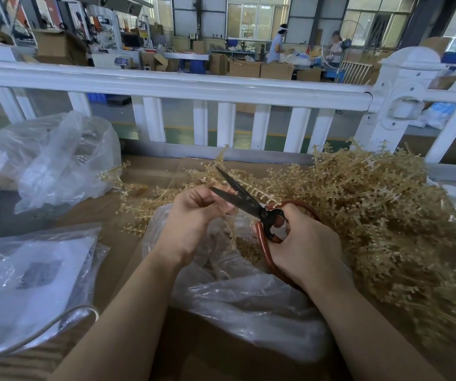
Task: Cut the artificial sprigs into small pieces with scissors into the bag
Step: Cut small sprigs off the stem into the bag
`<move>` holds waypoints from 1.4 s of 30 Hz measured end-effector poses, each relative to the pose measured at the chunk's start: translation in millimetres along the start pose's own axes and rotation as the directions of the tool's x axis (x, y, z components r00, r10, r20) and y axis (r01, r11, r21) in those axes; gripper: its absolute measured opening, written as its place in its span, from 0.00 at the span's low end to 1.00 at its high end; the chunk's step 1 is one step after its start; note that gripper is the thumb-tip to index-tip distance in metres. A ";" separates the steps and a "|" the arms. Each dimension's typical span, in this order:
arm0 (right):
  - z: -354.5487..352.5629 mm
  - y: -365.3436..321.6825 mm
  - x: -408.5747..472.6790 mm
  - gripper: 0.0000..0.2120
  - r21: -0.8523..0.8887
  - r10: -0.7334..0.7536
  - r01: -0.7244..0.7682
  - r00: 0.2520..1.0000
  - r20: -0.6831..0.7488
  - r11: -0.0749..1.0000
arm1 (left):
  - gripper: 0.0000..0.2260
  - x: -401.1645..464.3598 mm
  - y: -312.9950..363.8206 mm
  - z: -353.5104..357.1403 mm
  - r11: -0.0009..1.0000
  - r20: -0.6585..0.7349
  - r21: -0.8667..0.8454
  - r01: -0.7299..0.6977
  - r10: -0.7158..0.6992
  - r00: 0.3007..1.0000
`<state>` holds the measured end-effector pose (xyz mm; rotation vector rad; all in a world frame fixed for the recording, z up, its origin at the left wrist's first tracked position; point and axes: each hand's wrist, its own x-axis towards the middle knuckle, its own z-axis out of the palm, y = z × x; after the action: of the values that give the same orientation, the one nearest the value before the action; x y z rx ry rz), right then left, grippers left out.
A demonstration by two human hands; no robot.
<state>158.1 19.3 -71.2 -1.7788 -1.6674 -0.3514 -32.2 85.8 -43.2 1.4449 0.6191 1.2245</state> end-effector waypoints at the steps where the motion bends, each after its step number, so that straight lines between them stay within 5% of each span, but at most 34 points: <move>1: 0.0 0.2 -0.1 0.20 0.009 -0.002 0.002 1.000 -0.007 1.000 | 0.09 0.1 0.4 0.5 1.000 0.001 -0.015 -0.004 0.004 1.000; 6: 0.8 1.3 -1.3 0.19 0.040 -0.015 0.016 0.999 -0.034 0.999 | 0.02 1.3 -4.1 0.3 0.999 -0.007 -0.048 -0.008 0.008 1.000; 29: 2.6 5.1 -0.7 0.21 0.077 -0.009 0.009 1.000 0.004 0.997 | 0.03 2.7 -4.4 0.8 0.998 0.052 -0.037 -0.046 0.048 0.997; 42: 7.9 10.4 -2.4 0.23 0.091 0.021 -0.022 1.000 0.014 0.996 | 0.06 6.2 -7.0 -1.3 0.979 -0.110 -0.190 0.079 -0.101 0.989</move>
<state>165.8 22.8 -81.5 -1.7333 -1.6457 -0.2504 -29.7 93.7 -47.7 1.1831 0.6278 1.2686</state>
